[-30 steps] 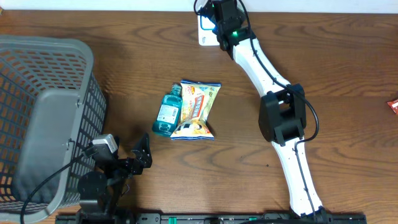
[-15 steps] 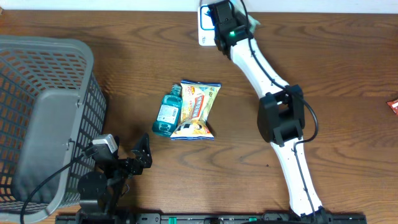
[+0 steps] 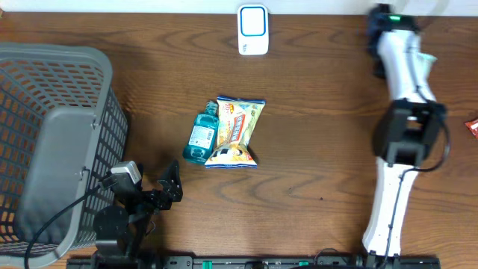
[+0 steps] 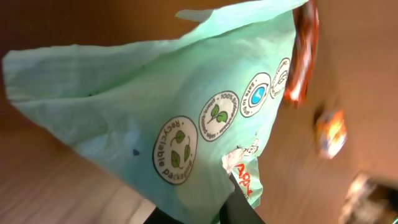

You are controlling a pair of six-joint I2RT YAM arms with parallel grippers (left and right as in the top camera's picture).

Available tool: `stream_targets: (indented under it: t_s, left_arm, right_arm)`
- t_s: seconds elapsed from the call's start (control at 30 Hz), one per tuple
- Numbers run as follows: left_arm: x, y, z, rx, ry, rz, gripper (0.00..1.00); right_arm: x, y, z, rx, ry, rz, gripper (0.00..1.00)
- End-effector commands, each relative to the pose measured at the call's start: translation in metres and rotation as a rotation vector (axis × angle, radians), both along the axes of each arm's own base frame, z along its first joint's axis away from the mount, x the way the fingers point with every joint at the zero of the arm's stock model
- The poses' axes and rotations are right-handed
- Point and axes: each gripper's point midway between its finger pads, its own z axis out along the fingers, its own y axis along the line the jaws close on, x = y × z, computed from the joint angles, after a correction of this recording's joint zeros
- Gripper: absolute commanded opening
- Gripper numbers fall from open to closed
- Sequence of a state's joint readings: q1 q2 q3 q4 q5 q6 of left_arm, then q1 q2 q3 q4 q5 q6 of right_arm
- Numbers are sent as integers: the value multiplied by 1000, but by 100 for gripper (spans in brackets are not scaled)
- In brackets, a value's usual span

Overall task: Scan the item barcode
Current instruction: 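Carry the wipes pack right and drop it on the table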

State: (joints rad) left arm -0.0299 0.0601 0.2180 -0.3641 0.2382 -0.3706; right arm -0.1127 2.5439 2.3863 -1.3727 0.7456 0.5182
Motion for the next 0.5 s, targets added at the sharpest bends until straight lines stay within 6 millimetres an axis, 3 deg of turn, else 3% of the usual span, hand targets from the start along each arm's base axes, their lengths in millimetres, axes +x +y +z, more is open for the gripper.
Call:
stream_targets:
  t_s: [0.0,0.1,0.13,0.23,0.27,0.47]
  left_arm:
    - [-1,-3,1,-15,2,-12,98]
    - [-1,-3,1,-15,2,-12,98]
    - [-1,-3,1,-15,2,-12,98]
    - [-1,-3,1,-15,2,-12,98]
    - [-1,-3,1,-15,2,-12,98]
    - [-1,-3,1,-15,2,-12,98]
  right_arm:
    - [-7,-4,10,28,-159,-176,1]
    - [-22,-30,9,-9,-177,-271,3]
    - [-25,-37,9,-15,-187,-302,9]
    - [-32,-49,9,-3,-203,-348,70]
    - [-33,-50,10,8,-205,-355,96]
    - [-33,-35,42,31,-250,-330,99]
